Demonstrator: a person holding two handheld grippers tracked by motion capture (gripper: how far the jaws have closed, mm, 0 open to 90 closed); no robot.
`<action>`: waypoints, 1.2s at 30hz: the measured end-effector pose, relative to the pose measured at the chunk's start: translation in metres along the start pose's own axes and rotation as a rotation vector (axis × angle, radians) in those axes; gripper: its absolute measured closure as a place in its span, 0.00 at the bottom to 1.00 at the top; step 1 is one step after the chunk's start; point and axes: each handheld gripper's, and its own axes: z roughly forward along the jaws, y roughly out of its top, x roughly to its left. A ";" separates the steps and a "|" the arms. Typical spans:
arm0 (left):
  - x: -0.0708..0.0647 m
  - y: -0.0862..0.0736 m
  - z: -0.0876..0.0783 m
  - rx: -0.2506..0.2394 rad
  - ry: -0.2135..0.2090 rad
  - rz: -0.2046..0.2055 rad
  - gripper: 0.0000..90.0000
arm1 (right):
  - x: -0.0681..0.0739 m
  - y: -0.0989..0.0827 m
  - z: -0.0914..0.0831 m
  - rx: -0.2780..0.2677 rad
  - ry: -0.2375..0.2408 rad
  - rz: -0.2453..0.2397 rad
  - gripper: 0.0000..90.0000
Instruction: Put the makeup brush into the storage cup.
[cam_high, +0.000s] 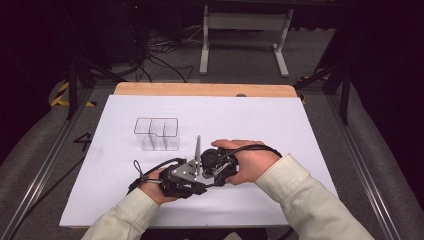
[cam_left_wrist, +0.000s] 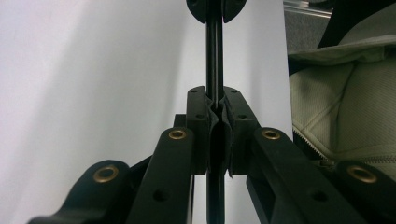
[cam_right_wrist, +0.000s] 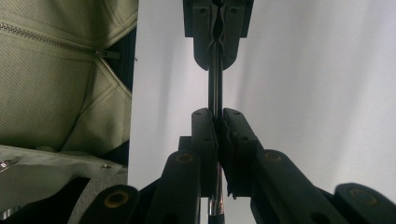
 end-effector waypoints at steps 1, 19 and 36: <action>0.000 0.000 0.001 0.005 0.000 0.006 0.92 | -0.001 0.000 0.001 -0.001 0.005 0.002 0.94; 0.000 -0.001 -0.003 -0.018 0.017 -0.002 0.93 | -0.002 -0.011 -0.007 -0.123 -0.050 0.029 0.69; 0.009 -0.019 -0.015 -0.074 0.034 -0.047 0.93 | 0.001 -0.062 -0.023 -0.491 -0.171 0.152 0.47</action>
